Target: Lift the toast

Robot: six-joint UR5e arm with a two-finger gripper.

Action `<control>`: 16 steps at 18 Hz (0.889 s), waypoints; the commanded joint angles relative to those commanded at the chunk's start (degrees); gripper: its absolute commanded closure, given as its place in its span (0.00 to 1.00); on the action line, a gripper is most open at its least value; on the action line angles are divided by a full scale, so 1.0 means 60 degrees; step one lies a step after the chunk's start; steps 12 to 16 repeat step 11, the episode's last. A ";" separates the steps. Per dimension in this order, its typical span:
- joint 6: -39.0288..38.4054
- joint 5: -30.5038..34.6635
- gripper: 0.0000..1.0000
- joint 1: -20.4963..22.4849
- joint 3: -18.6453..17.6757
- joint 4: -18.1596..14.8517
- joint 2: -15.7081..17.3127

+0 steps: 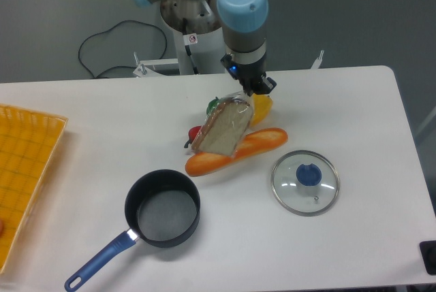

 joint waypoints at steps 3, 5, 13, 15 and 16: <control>0.0294 0.0000 0.85 0.0058 0.0205 -0.0029 -0.0015; 0.0323 0.0015 0.86 0.0103 0.0293 -0.0131 -0.0015; 0.0353 0.0015 0.86 0.0103 0.0352 -0.0191 -0.0029; 0.0353 0.0015 0.86 0.0103 0.0352 -0.0191 -0.0029; 0.0353 0.0015 0.86 0.0103 0.0352 -0.0191 -0.0029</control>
